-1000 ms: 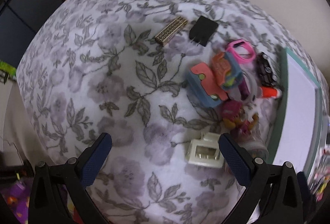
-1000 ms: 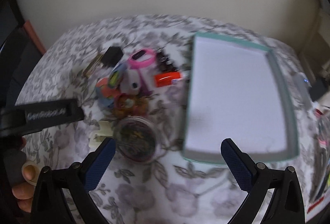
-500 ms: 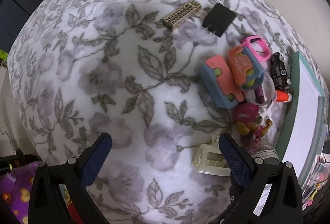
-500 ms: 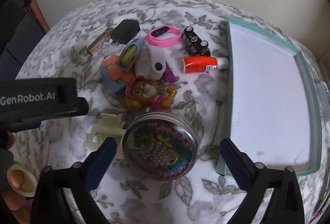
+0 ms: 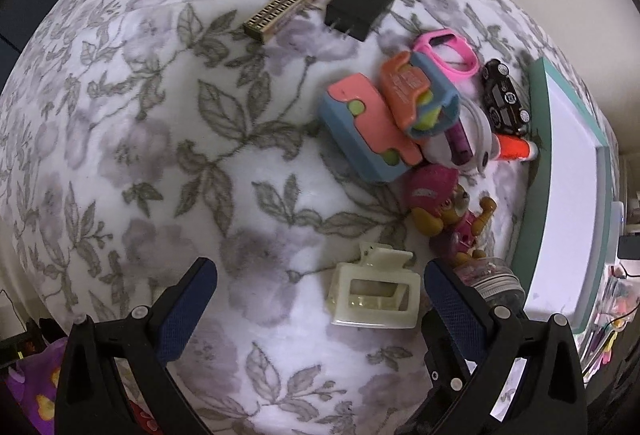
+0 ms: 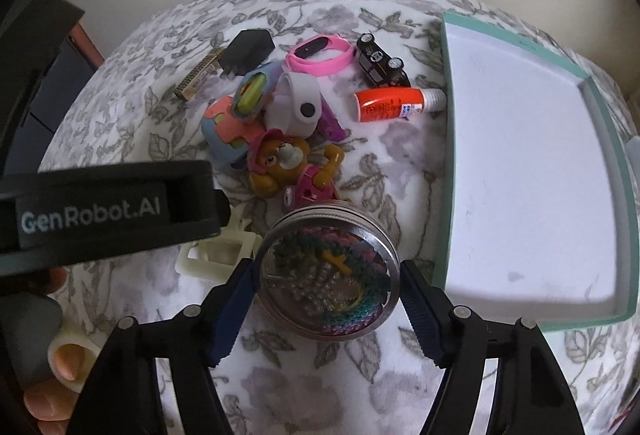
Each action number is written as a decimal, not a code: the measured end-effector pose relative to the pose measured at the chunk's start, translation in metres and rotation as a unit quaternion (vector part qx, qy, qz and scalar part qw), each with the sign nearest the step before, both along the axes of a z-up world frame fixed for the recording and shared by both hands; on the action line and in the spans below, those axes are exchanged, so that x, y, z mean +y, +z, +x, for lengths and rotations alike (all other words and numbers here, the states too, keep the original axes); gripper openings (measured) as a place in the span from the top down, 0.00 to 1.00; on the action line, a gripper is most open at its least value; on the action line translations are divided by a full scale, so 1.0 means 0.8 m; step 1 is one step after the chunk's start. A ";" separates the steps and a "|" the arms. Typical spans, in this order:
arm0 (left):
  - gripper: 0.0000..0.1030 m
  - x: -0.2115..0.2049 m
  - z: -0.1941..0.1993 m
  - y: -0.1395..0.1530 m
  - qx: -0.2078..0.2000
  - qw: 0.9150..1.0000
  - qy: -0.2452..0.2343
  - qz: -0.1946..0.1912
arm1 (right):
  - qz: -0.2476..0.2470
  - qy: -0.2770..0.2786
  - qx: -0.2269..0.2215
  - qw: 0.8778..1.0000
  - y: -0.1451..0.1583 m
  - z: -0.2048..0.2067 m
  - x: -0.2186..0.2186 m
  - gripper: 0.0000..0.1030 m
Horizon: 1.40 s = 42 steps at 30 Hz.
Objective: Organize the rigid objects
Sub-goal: 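Grasp the cream plastic clip with the left tool while the right tool grasps the round bead tin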
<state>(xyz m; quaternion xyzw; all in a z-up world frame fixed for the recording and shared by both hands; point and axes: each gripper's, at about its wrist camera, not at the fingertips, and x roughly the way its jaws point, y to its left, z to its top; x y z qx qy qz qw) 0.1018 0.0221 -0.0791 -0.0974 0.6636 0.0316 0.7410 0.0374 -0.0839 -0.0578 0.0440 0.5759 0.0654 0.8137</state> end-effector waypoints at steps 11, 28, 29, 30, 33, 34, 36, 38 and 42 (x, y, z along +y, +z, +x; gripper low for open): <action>0.13 -0.043 -0.006 -0.020 0.016 0.999 -0.041 0.020 | 0.019 -0.019 0.026 0.999 -0.002 -0.006 -0.018 0.28; 0.68 -0.073 -0.014 -0.040 0.031 0.997 -0.076 -0.005 | 0.021 -0.017 0.028 0.999 -0.005 -0.009 -0.020 0.28; 0.68 -0.069 -0.013 -0.038 0.030 0.997 -0.073 -0.005 | 0.020 -0.017 0.028 0.999 -0.006 -0.009 -0.019 0.28; 0.68 -0.063 -0.014 -0.037 0.030 0.997 -0.070 -0.006 | 0.020 -0.018 0.028 0.999 -0.006 -0.009 -0.019 0.28; 0.68 -0.048 -0.012 -0.027 0.015 0.998 -0.054 -0.002 | 0.031 -0.023 0.032 0.999 -0.005 -0.009 -0.023 0.28; 0.68 -0.044 -0.013 -0.018 0.001 0.999 -0.049 0.000 | 0.047 -0.030 0.032 0.998 -0.001 -0.009 -0.028 0.28; 0.68 -0.036 -0.013 0.000 -0.027 0.999 -0.043 -0.003 | 0.068 -0.039 0.025 0.997 0.006 -0.009 -0.034 0.28; 0.68 -0.027 -0.013 0.021 -0.059 0.997 -0.039 -0.011 | 0.083 -0.049 0.007 0.995 0.024 -0.010 -0.042 0.28; 0.68 -0.027 -0.011 0.047 -0.096 0.994 -0.039 -0.028 | 0.094 -0.061 -0.036 0.993 0.056 -0.011 -0.053 0.28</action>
